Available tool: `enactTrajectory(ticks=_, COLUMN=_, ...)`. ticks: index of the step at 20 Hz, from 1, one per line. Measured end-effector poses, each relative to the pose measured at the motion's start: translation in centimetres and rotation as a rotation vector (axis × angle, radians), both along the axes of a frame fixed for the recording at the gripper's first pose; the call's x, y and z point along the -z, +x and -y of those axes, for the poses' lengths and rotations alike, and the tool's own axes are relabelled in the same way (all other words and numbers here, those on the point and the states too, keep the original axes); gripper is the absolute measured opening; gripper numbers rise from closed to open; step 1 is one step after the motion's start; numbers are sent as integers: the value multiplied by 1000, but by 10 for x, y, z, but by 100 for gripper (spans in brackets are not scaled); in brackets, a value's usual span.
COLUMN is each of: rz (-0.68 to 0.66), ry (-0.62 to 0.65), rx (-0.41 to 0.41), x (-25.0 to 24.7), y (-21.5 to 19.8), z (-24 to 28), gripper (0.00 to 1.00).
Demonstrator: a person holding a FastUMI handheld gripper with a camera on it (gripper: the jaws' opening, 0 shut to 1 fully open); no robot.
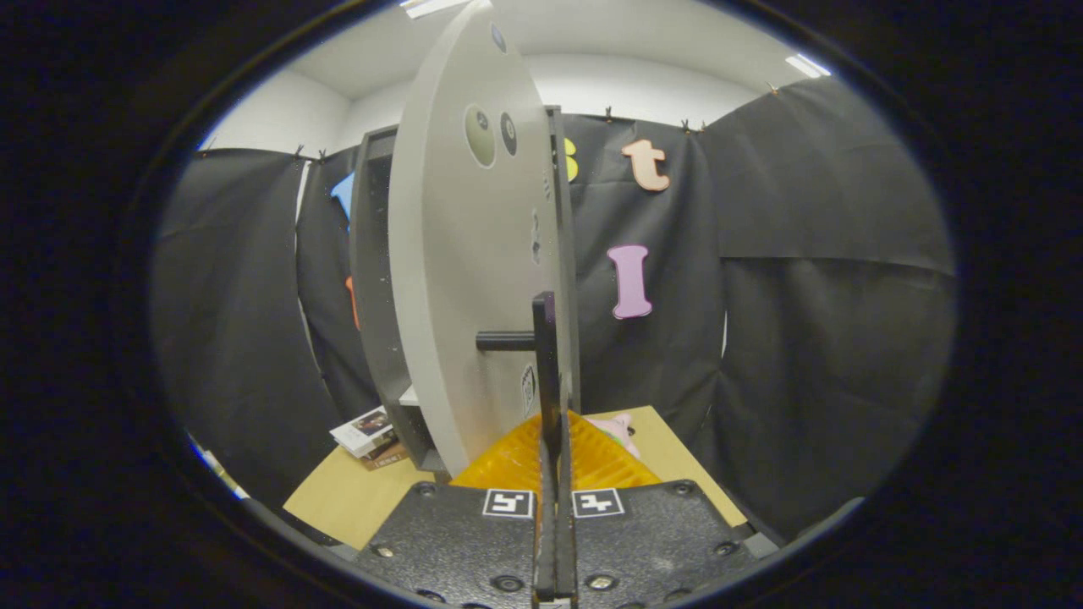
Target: Open the shoe cabinet door, grab the shoes and put them into the shoe cabinet, then close the shoe cabinet door.
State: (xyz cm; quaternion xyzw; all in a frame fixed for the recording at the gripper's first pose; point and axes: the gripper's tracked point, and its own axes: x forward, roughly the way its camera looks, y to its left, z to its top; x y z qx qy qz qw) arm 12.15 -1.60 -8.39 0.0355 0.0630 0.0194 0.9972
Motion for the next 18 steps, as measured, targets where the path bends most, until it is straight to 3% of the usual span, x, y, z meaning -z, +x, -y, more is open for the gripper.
enactTrajectory(ticks=5, rz=1, ry=-32, rx=9, x=3, y=8, z=43, gripper=4)
enactTrajectory(ticks=18, rz=-6, ry=-30, rx=-103, x=4, y=20, z=83, gripper=4)
